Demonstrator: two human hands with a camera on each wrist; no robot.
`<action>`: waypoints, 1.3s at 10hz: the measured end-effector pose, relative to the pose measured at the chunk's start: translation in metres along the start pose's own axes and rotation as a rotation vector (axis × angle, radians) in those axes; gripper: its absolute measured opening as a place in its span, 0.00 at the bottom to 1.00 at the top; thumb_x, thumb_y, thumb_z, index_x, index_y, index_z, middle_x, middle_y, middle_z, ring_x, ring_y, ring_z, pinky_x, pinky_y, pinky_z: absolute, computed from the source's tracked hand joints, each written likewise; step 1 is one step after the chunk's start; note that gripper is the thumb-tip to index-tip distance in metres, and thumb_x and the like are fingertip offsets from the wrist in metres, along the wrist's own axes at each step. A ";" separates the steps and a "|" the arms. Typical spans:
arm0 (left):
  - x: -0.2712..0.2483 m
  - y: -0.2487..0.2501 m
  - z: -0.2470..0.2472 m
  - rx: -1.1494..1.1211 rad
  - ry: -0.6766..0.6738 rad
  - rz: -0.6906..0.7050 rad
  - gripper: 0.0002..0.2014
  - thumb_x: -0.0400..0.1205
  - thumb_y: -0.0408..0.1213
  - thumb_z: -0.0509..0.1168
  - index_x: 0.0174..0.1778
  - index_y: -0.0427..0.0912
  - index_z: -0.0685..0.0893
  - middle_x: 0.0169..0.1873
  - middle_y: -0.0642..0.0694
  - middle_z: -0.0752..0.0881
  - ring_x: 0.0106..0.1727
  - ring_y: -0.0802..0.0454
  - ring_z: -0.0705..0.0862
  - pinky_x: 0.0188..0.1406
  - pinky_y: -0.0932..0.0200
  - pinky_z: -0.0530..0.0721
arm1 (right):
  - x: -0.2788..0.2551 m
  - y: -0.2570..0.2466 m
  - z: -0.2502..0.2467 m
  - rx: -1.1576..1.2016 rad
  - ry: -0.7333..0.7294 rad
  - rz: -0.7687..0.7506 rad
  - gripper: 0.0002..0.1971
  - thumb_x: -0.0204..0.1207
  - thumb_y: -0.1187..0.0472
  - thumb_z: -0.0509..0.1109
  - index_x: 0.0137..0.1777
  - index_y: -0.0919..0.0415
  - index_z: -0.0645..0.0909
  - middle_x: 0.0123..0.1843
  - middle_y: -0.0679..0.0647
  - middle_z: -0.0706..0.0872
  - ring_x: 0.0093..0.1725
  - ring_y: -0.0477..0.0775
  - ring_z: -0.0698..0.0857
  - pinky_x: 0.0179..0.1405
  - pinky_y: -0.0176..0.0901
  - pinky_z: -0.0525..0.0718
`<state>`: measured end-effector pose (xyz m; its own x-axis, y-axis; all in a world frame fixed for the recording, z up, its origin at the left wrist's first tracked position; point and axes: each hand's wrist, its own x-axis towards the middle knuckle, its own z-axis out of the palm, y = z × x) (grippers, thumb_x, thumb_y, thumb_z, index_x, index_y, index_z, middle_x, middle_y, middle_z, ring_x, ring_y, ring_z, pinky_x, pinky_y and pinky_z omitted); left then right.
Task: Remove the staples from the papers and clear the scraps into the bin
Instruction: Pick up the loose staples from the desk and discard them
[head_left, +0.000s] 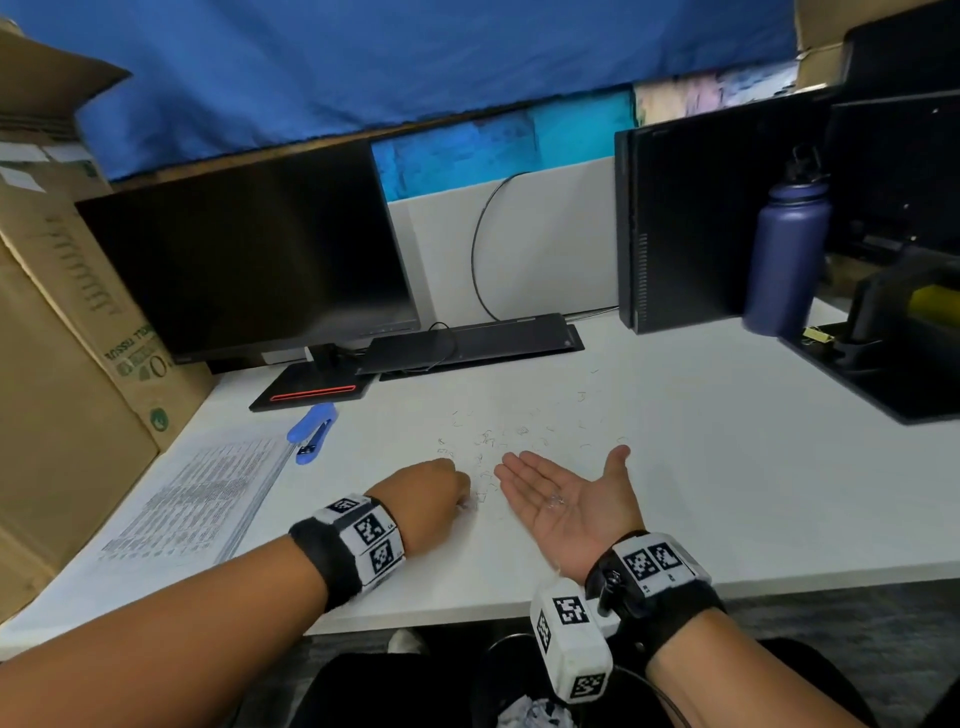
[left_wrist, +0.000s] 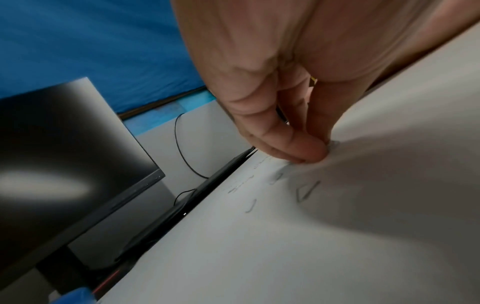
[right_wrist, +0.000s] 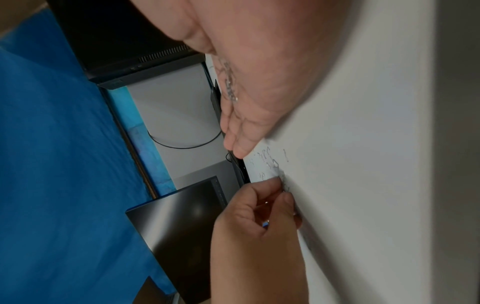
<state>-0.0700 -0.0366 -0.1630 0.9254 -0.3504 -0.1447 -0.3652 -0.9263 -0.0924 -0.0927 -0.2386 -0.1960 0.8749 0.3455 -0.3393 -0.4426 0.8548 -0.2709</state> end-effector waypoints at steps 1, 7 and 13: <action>0.000 -0.001 -0.003 -0.047 0.032 -0.003 0.10 0.81 0.35 0.60 0.52 0.49 0.85 0.52 0.50 0.84 0.52 0.49 0.84 0.54 0.54 0.84 | 0.001 0.001 -0.001 -0.013 -0.008 0.000 0.58 0.67 0.18 0.53 0.70 0.76 0.76 0.64 0.73 0.86 0.67 0.72 0.83 0.75 0.61 0.76; 0.001 0.005 -0.014 -0.145 -0.033 0.005 0.13 0.83 0.39 0.63 0.61 0.49 0.88 0.55 0.51 0.89 0.56 0.52 0.86 0.60 0.58 0.83 | 0.005 0.001 -0.002 -0.024 -0.027 -0.003 0.58 0.66 0.18 0.55 0.70 0.77 0.75 0.64 0.73 0.86 0.67 0.71 0.83 0.74 0.61 0.77; 0.011 0.007 -0.060 -0.720 0.112 -0.230 0.04 0.76 0.28 0.71 0.43 0.39 0.90 0.38 0.47 0.92 0.39 0.53 0.92 0.46 0.59 0.92 | 0.005 0.001 -0.002 -0.019 -0.039 -0.003 0.56 0.68 0.20 0.55 0.68 0.77 0.76 0.65 0.74 0.84 0.67 0.72 0.82 0.74 0.62 0.76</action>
<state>-0.0559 -0.0551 -0.1059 0.9889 -0.1139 -0.0953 -0.0409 -0.8258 0.5626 -0.0891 -0.2363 -0.1998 0.8831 0.3580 -0.3034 -0.4433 0.8484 -0.2894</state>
